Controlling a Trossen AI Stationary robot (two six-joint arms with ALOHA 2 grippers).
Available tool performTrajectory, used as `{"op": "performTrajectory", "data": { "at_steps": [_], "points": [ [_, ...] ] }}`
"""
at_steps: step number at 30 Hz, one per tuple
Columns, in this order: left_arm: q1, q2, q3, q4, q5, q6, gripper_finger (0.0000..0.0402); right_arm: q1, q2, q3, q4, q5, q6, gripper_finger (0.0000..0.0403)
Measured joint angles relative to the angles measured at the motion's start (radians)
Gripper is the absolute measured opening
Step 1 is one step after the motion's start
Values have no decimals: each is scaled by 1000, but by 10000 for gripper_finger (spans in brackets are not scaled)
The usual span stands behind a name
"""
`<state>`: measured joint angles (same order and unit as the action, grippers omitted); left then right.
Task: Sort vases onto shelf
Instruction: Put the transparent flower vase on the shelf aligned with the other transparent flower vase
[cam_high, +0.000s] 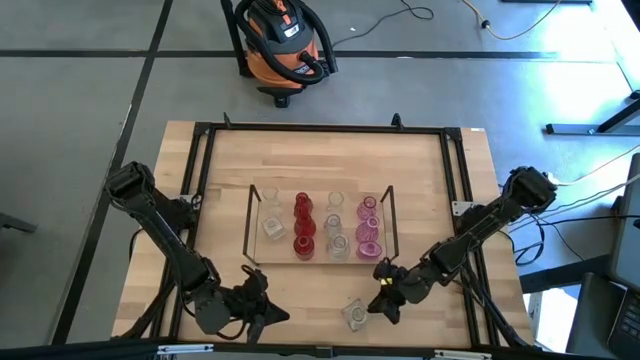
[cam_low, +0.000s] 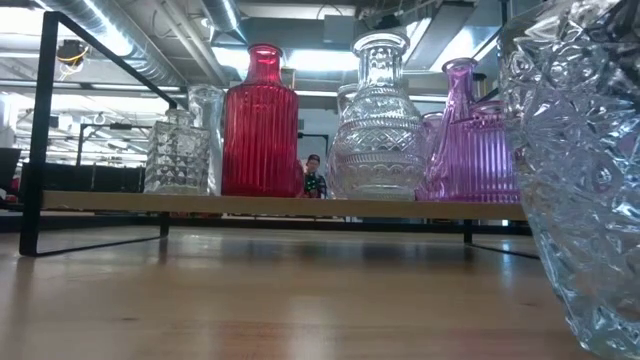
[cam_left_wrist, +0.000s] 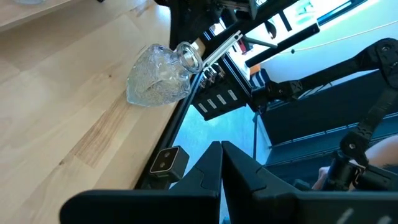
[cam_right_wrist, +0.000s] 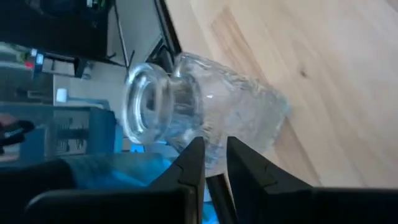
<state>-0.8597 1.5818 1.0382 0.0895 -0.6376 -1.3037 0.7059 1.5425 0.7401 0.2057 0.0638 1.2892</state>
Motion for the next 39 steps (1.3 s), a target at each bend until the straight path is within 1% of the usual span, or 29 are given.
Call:
{"op": "performTrajectory", "data": {
  "at_steps": [5, 7, 10, 16, 19, 20, 24, 29, 34, 37, 39],
  "points": [
    [0, 0, 0, 0, 0, -3, 0, 2, 0, 55, -109, 21, 115, 53],
    [0, 0, 0, 0, 0, -4, 0, 5, 0, 74, -162, 54, 191, 53],
    [0, 0, 0, 13, -1, -5, 0, 38, 0, 90, -252, 147, 341, 53],
    [0, 0, 0, 18, -1, 10, 0, 171, 15, 96, -318, 377, 684, 53],
    [0, 0, 0, 15, -1, 64, 0, 214, 67, 100, -316, 437, 847, 53],
    [0, 0, 0, 15, -1, 79, 0, 218, 93, 115, -317, 451, 870, 53],
    [2, -14, 0, 5, 5, 126, 0, 172, 203, 246, -326, 449, 876, 53],
    [2, -66, 0, -66, 20, 204, 0, 108, 343, 409, -381, 430, 870, 53],
    [-8, -131, 0, -175, 28, 260, 0, 66, 415, 519, -368, 420, 855, 53],
    [-12, -169, 0, -239, 28, 264, 0, 35, 449, 564, -360, 378, 814, 53],
    [-12, -193, 0, -274, 31, 262, 0, 16, 474, 596, -311, 345, 775, 53]
  ]
}}
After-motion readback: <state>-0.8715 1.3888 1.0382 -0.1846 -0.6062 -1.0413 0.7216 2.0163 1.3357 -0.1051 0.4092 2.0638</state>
